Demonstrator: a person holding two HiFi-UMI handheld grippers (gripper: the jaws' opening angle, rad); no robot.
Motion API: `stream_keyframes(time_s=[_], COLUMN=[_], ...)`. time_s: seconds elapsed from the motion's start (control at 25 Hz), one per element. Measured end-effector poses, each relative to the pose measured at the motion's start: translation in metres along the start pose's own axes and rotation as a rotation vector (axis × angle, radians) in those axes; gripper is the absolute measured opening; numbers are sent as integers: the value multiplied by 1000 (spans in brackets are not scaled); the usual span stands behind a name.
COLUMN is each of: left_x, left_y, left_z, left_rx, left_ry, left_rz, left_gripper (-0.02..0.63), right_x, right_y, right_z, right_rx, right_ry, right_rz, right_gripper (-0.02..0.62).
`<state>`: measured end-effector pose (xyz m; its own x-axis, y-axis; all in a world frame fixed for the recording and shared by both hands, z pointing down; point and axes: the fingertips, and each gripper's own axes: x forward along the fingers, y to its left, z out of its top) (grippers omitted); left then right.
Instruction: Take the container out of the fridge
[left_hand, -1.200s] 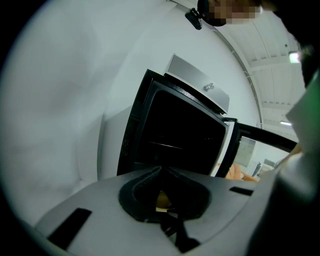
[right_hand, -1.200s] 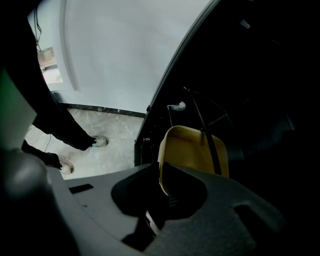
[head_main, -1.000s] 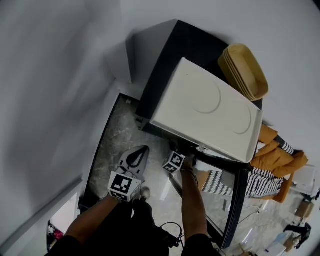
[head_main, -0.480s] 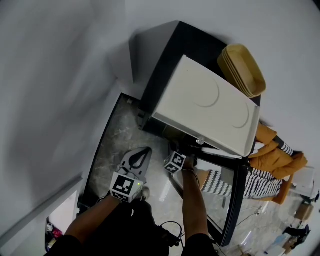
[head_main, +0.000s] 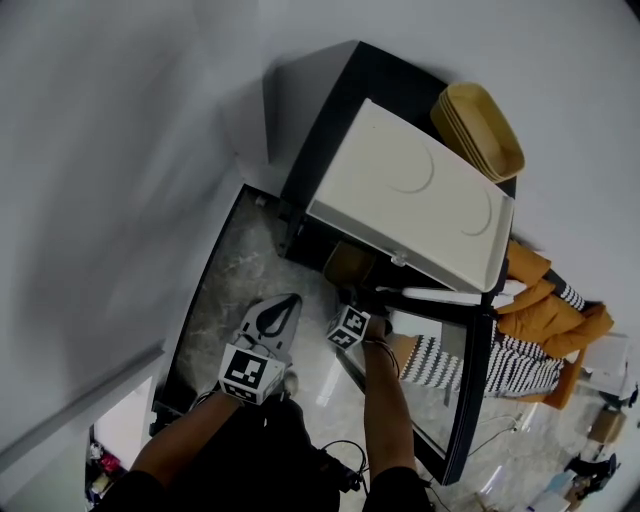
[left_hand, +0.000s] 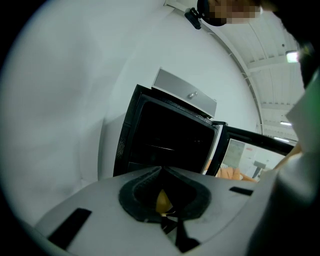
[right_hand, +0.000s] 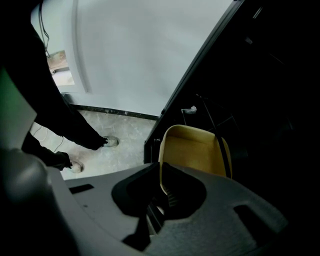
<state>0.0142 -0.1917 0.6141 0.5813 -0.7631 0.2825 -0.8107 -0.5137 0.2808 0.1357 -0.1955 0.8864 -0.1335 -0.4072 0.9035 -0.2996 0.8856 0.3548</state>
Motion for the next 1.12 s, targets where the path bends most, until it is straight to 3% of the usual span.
stream_keyframes(time_s=[1.12], left_x=[-105], left_y=[-84], left_z=[5], left_rx=[4], left_ry=[-48], left_rz=[83], left_gripper=[6], right_x=[-97], right_y=[116], right_z=[20], right_rx=[-13], right_ry=[-88], right_rz=[91], right_gripper=[12])
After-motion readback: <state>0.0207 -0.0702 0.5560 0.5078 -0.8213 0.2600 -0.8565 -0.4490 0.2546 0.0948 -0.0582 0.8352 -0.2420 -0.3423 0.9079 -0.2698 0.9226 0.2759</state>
